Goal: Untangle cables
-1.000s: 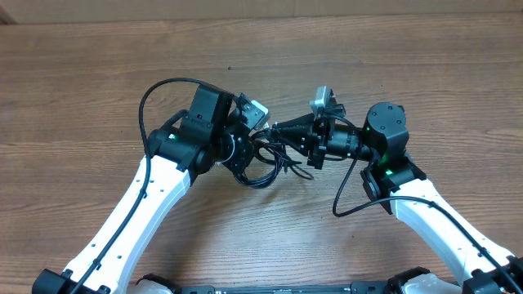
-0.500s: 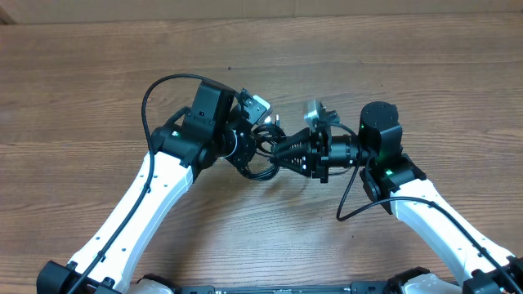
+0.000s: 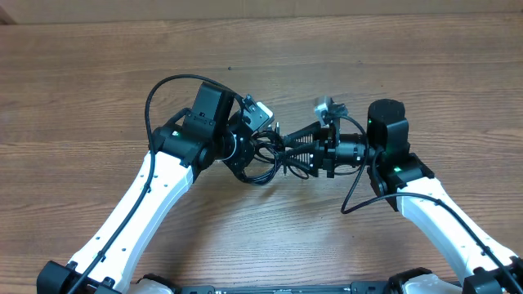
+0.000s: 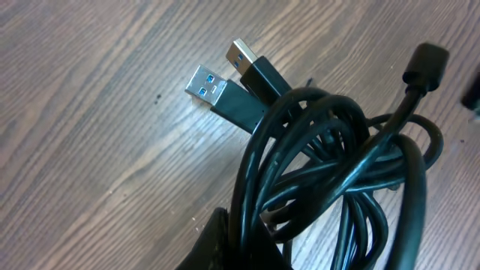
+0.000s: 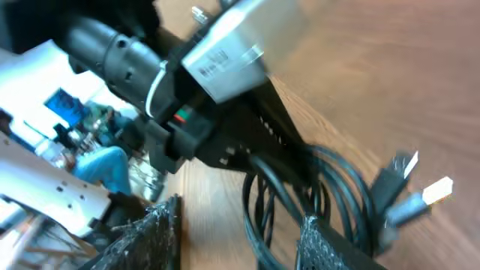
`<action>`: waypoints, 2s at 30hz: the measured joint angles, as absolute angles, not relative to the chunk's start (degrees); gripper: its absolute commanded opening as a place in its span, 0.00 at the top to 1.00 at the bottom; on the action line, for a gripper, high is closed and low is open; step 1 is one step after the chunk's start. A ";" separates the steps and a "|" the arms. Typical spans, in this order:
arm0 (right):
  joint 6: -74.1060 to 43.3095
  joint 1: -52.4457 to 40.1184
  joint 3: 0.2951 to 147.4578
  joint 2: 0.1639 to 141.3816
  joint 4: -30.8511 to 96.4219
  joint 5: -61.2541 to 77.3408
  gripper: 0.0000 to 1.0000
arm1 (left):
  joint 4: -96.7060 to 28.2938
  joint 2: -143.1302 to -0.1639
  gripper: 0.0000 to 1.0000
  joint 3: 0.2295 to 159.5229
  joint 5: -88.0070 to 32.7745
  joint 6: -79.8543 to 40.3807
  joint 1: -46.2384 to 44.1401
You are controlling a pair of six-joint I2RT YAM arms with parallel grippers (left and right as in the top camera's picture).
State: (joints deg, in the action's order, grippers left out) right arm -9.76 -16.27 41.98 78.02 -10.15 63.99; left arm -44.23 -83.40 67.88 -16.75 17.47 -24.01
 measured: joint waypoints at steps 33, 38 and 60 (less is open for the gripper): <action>-33.21 -19.64 41.98 78.02 -5.43 45.06 0.48 | -39.18 -83.40 0.96 67.85 -29.15 -0.56 -26.06; -32.58 -19.64 41.98 78.00 -5.45 44.97 0.76 | -39.22 -83.61 0.96 67.85 -30.02 -0.80 -25.85; -32.05 -19.49 41.85 78.13 -8.75 49.17 0.96 | -38.54 -83.64 0.96 67.88 -24.84 -2.83 -26.85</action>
